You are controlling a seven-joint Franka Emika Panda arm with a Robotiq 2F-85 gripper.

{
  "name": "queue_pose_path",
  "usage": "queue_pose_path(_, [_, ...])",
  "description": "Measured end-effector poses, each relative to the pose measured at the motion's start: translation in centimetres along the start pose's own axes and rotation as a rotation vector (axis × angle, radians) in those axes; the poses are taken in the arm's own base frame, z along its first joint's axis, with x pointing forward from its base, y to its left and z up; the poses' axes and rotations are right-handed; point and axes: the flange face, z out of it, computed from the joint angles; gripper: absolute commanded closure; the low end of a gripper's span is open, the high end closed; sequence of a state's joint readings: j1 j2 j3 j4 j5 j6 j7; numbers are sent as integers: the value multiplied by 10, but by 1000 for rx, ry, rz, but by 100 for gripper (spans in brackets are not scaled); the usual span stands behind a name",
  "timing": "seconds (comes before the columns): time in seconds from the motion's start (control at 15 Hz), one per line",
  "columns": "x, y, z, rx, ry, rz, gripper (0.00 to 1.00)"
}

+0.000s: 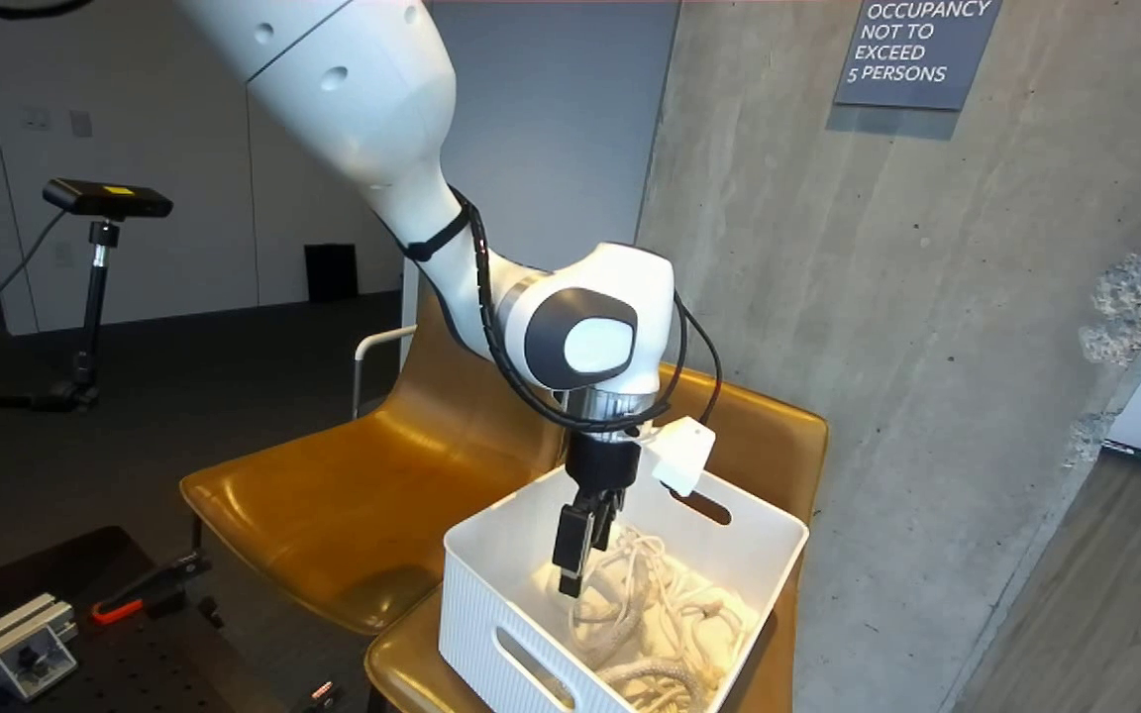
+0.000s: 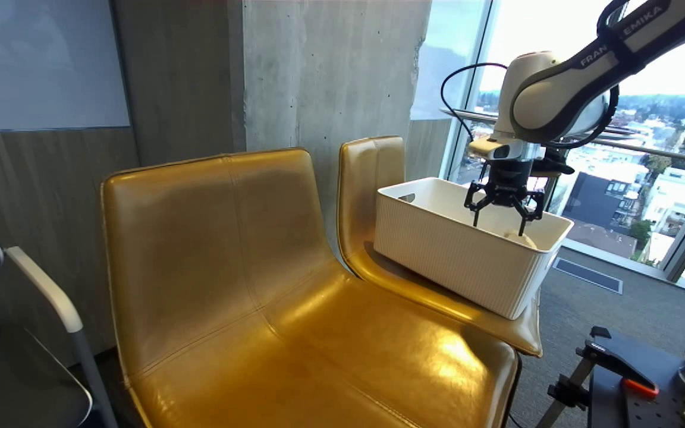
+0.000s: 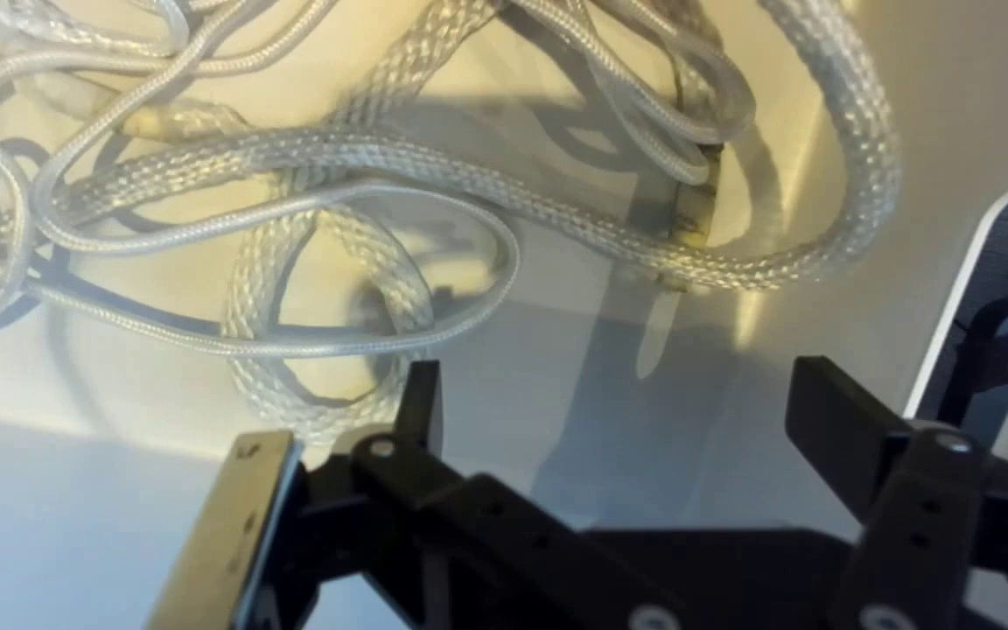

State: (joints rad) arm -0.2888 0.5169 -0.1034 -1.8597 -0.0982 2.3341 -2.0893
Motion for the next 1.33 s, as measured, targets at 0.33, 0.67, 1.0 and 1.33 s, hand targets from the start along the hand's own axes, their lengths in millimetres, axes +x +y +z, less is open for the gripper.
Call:
queue_pose_path(0.33, [-6,0,31,41,-65,112,0])
queue_pose_path(0.67, [-9,14,71,82,-84,168,0])
queue_pose_path(1.0, [-24,26,104,101,-106,195,0])
queue_pose_path(1.33, [-34,34,124,110,-123,216,51])
